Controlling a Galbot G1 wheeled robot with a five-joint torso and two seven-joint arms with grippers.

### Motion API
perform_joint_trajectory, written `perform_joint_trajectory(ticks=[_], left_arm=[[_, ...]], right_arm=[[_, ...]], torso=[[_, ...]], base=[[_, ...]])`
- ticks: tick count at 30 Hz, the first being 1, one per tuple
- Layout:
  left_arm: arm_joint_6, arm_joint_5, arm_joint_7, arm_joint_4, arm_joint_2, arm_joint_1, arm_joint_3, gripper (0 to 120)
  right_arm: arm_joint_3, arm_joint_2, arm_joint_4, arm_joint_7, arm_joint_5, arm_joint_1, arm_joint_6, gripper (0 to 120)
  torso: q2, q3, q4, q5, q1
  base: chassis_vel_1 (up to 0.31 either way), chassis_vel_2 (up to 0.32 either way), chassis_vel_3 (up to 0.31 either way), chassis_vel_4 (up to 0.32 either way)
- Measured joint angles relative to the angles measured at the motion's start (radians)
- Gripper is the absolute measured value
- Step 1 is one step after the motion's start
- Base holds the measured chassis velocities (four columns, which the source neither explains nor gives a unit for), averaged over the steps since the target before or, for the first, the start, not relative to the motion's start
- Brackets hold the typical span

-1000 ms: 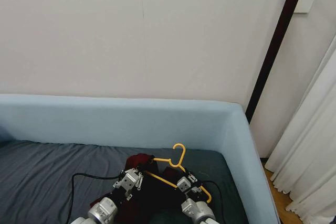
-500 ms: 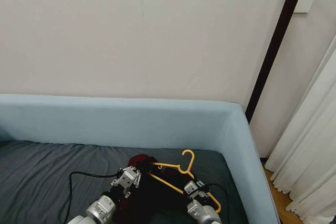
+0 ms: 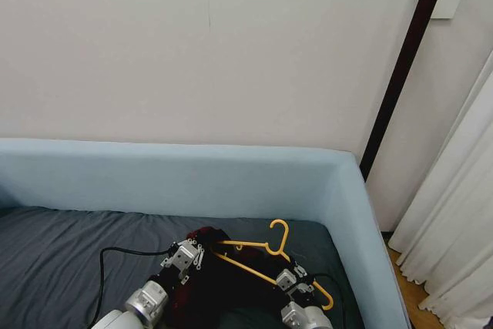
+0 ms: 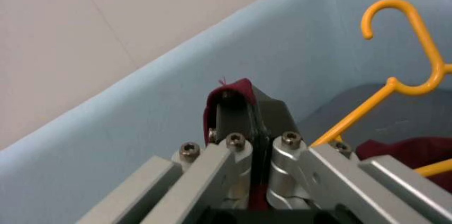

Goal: Pick up the clothes from the sofa and hang them on the clothes hanger.

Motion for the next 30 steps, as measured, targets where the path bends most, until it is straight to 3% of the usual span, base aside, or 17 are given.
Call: perform_joint_trajectory(ticks=[4,15,30], left_arm=[[0.0,-0.001,0.003,0.001,-0.007,-0.008,0.016,0],[0.0,-0.001,0.019,0.0,-0.025,-0.048,0.069,0],[-0.026,0.017,0.039,0.004,-0.04,-0.01,0.061,0]], right_arm=[[0.0,0.005,0.0,0.0,-0.006,0.004,0.004,4],[-0.091,0.126,-0.089,-0.005,-0.048,0.091,0.05,4],[-0.147,0.237,-0.109,0.065,0.08,0.206,0.108,4]], torso=[[0.0,0.0,-0.0002,-0.0001,0.0],[0.0,0.0,0.0001,-0.0002,0.0],[0.0,0.0,0.0002,-0.0002,0.0]], base=[[0.0,0.0,0.0,0.0],[0.0,0.0,0.0,0.0],[0.0,0.0,0.0,0.0]])
